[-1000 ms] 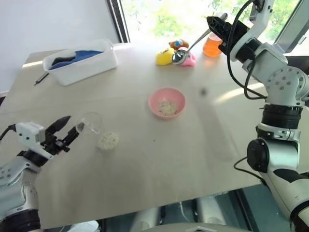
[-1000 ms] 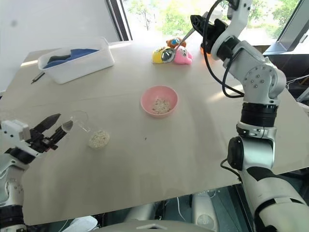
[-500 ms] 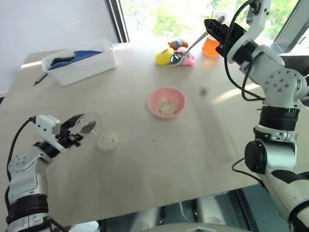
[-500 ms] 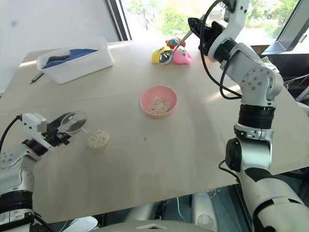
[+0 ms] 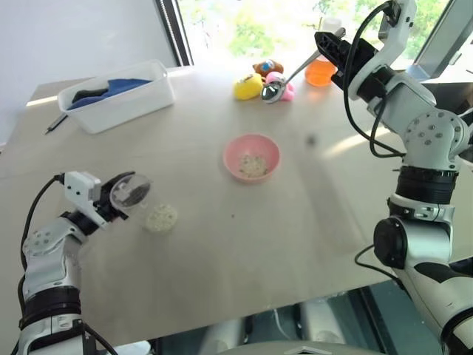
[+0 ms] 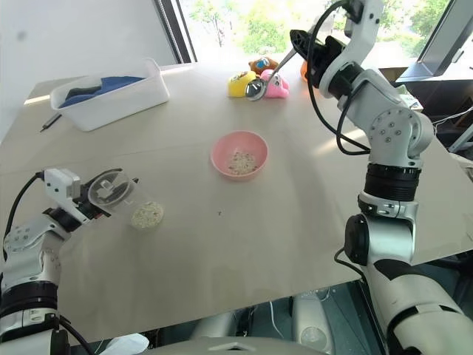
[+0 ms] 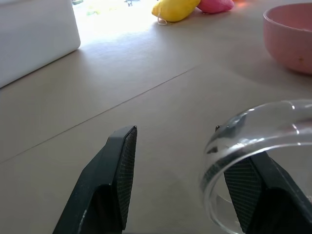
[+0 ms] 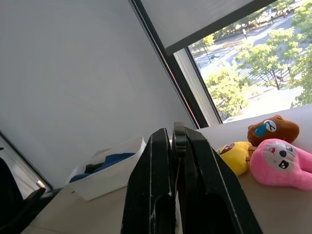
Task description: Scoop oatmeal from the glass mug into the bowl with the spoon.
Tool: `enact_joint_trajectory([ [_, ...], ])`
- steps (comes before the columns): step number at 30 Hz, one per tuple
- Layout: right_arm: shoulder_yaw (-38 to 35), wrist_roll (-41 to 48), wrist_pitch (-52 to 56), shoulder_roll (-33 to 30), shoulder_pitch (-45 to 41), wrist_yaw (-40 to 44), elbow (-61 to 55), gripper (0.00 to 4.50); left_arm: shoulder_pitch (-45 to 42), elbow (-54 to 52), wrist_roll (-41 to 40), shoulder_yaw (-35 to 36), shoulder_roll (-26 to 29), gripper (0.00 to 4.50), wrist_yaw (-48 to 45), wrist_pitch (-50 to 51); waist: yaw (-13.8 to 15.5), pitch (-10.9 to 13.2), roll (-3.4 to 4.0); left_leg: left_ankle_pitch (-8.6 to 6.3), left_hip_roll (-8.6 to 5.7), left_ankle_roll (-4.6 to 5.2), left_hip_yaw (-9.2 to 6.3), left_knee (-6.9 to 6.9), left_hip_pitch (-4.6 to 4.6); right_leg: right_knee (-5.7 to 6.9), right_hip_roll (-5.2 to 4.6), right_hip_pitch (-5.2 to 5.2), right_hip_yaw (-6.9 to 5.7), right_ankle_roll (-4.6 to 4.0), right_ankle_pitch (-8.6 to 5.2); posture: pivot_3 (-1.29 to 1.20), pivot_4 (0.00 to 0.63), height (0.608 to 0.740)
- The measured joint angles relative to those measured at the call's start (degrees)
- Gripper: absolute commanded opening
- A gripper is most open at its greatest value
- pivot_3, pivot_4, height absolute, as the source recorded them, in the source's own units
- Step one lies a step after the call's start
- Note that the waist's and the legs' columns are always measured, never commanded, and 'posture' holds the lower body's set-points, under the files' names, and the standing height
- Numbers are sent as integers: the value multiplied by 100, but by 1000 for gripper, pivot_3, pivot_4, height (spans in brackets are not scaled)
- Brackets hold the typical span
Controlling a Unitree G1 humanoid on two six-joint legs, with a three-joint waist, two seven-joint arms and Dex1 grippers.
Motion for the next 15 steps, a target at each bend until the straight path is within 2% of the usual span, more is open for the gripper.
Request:
enact_joint_trajectory([
  [3, 0, 0, 0, 8, 0, 0, 0, 0, 0, 8, -3, -3, -9, 1902, -7, -10, 0, 0, 0, 0, 0, 0, 0, 0, 0, 0, 0, 0, 0, 0, 0, 0, 150, 740],
  [5, 1, 1, 1, 24, 2, 1, 0, 0, 3, 8, -6, -3, -14, 839, -7, -10, 0, 0, 0, 0, 0, 0, 0, 0, 0, 0, 0, 0, 0, 0, 0, 0, 150, 740],
  [6, 2, 2, 3, 29, 2, 3, 0, 0, 11, 7, -5, -3, -14, 448, -4, -12, 0, 0, 0, 0, 0, 0, 0, 0, 0, 0, 0, 0, 0, 0, 0, 0, 150, 740],
  [15, 5, 6, 5, 59, 5, 10, 0, 0, 179, -12, -29, 16, -19, 448, 66, -147, 1, 0, 1, 0, 0, 0, 0, 0, 1, 1, 0, 1, 2, 0, 0, 0, 150, 740],
])
